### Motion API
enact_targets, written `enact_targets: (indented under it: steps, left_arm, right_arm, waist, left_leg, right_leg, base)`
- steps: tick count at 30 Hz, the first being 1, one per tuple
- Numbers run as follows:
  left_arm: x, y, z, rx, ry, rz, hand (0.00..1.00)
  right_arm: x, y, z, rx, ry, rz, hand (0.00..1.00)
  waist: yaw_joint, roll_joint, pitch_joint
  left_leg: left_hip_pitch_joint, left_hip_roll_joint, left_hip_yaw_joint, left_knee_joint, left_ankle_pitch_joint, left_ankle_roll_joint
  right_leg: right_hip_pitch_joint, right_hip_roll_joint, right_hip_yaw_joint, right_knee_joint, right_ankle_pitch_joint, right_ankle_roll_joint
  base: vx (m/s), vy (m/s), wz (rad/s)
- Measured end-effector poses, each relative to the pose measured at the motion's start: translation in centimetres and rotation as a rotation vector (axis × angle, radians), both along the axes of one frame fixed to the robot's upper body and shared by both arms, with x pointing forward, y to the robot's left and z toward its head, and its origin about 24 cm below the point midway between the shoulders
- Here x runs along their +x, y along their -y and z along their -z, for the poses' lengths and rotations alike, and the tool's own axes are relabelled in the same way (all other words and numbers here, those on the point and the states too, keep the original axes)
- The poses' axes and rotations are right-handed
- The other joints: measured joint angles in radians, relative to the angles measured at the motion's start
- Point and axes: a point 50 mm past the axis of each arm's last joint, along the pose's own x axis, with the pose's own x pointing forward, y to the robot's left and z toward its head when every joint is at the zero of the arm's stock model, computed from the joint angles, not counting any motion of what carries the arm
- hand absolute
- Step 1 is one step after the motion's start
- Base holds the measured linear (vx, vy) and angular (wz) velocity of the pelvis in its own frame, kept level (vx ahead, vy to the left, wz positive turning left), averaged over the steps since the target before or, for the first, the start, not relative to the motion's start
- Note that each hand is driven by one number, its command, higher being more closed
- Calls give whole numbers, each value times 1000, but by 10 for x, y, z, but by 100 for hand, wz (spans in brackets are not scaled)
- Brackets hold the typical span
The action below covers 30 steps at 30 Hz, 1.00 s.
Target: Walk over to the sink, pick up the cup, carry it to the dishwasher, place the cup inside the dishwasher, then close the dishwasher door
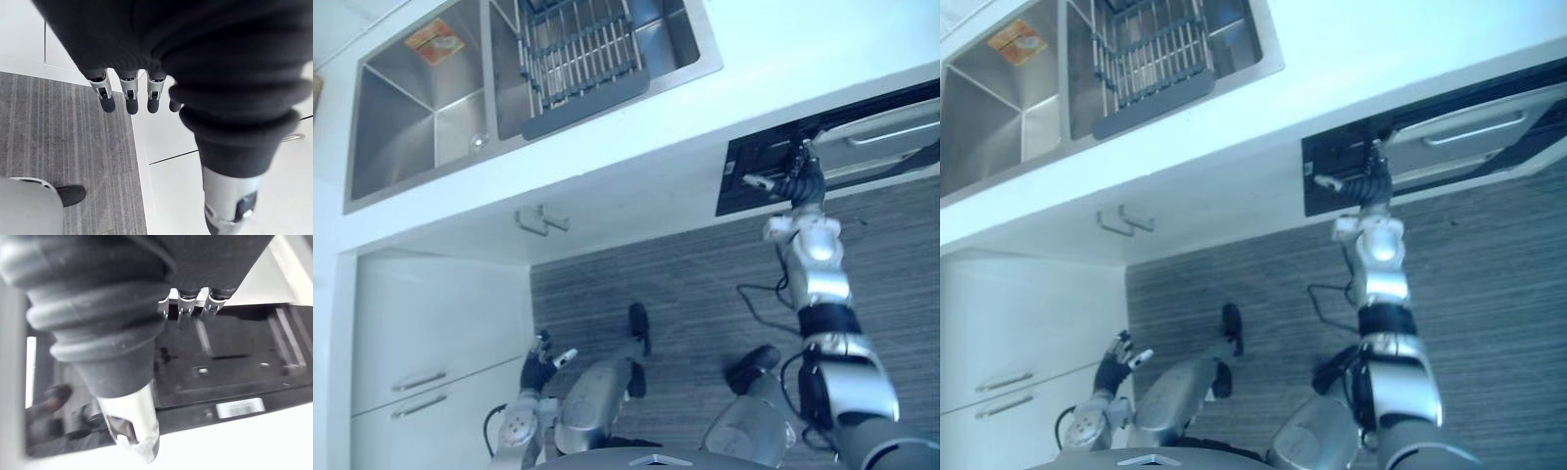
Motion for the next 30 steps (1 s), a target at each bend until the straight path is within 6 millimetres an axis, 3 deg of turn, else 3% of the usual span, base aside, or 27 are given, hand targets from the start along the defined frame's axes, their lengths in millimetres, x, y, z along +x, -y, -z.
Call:
enact_targets:
  steps: [2, 6, 9, 11, 13, 14, 15, 16, 18, 19, 20, 21, 22, 23, 24, 28, 30]
  left_arm:
    - [-1, -4, 0, 22, -1, -38, 0]
    - [-5, -14, -2, 62, 19, -102, 0]
    - [-10, -21, -2, 106, 22, -118, 0]
    - [-13, -30, 0, 164, 1, -92, 0]
    - [-20, -33, 6, 193, -38, -80, 0]
    - [-20, -34, 6, 196, -40, -79, 0]
    - [-24, -35, 8, 217, -59, -69, 0]
    - [-28, -37, 11, 236, -82, -58, 0]
    - [-37, -40, 17, 267, -129, -32, 0]
    - [-41, -44, 20, 292, -163, -21, 0]
    - [-42, -50, 22, 314, -195, -25, 0]
    - [-41, -53, 23, 321, -209, -23, 0]
    - [-41, -56, 25, 327, -237, -15, 0]
    - [-42, -57, 27, 329, -253, -11, 0]
    - [-42, -65, 27, 343, -276, -11, 0]
    - [-68, -51, 43, 279, -415, -19, 0]
    - [-75, -49, 46, 265, -451, -27, 0]
  right_arm:
    - [-18, -9, 9, -42, 66, 0, 0]
    - [-46, -11, 64, -73, -62, 49, 0]
    - [-67, -15, 113, -20, -232, 60, 0]
    - [-87, -19, 159, 24, -428, 53, 0]
    - [-102, -20, 193, 66, -585, 59, 0]
    - [-104, -20, 197, 71, -603, 61, 0]
    - [-121, -16, 223, 99, -742, 83, 0]
    - [-134, -13, 240, 136, -832, 112, 0]
    - [-155, -9, 259, 230, -934, 156, 0]
    - [-174, -11, 271, 304, -999, 173, 0]
    - [-187, -14, 280, 364, -1051, 173, 0]
    - [-193, -16, 283, 387, -1074, 174, 0]
    - [-207, -17, 291, 442, -1124, 187, 0]
    - [-217, -18, 295, 479, -1155, 203, 0]
    - [-229, -17, 301, 563, -1186, 237, 0]
    - [-246, -7, 307, 714, -1235, 291, 0]
    - [-257, -11, 313, 777, -1313, 304, 0]
  waist:
    - [-13, -36, 15]
    - [-18, -83, -3]
    - [-22, -133, -44]
    - [-20, -191, -92]
    - [-17, -226, -121]
    - [-17, -228, -125]
    - [-17, -234, -149]
    - [-16, -228, -162]
    - [-23, -219, -184]
    - [-35, -213, -203]
    - [-50, -220, -209]
    - [-56, -226, -211]
    - [-59, -253, -218]
    - [-59, -275, -224]
    - [-63, -319, -236]
    - [-63, -253, -269]
    - [-63, -240, -277]
  left_leg:
    - [23, 7, 6, -5, -19, -10]
    - [51, 16, 28, -5, -42, -12]
    - [80, 14, 29, 1, -50, -13]
    - [109, 14, 59, 1, -64, -11]
    - [149, 12, 57, 0, -84, -7]
    - [154, 11, 56, 0, -86, -6]
    - [187, 13, 50, -5, -108, -6]
    - [210, 19, 46, -5, -122, -4]
    - [245, 35, 10, -1, -137, 8]
    - [247, 57, -34, 1, -134, 26]
    - [240, 79, -80, 2, -126, 21]
    - [235, 85, -103, 2, -116, 9]
    - [231, 74, -137, 2, -109, 4]
    - [231, 54, -151, 2, -108, 2]
    - [235, 12, -181, 1, -110, 2]
    - [272, 17, -176, -5, -115, -8]
    - [291, 17, -182, -6, -119, -14]
  right_leg:
    - [31, 14, -3, -25, 5, 6]
    - [75, 43, -8, -86, 26, 17]
    - [126, 56, -24, -131, 36, 27]
    - [167, 63, -31, -142, 39, 32]
    - [200, 51, -31, -118, 41, 28]
    - [203, 49, -31, -110, 42, 27]
    - [213, 29, -24, -45, 63, -7]
    - [210, 20, -1, 14, 93, -81]
    - [187, 35, 113, 83, 134, -137]
    - [183, 121, 225, 43, 35, -64]
    - [193, 236, 311, -48, -41, -54]
    - [203, 289, 348, -113, -54, -47]
    - [230, 362, 393, -249, -54, -44]
    - [239, 374, 409, -309, -34, -45]
    - [259, 371, 425, -346, 24, -55]
    - [298, 374, 409, -348, 9, -52]
    - [330, 378, 406, -354, 9, -52]
  base:
    - [67, -36, -8]
    - [102, -13, -7]
    - [165, 4, 5]
    - [152, 29, 12]
    - [124, 34, 1]
    - [115, 54, 6]
    - [87, 85, 4]
    - [74, 105, 4]
    - [113, 92, 32]
    - [194, 9, 93]
    - [164, -50, 103]
    - [103, -93, 111]
    - [57, -88, 87]
    - [76, -132, 104]
    - [86, -147, 73]
    - [80, -62, 18]
    - [8, -32, 8]
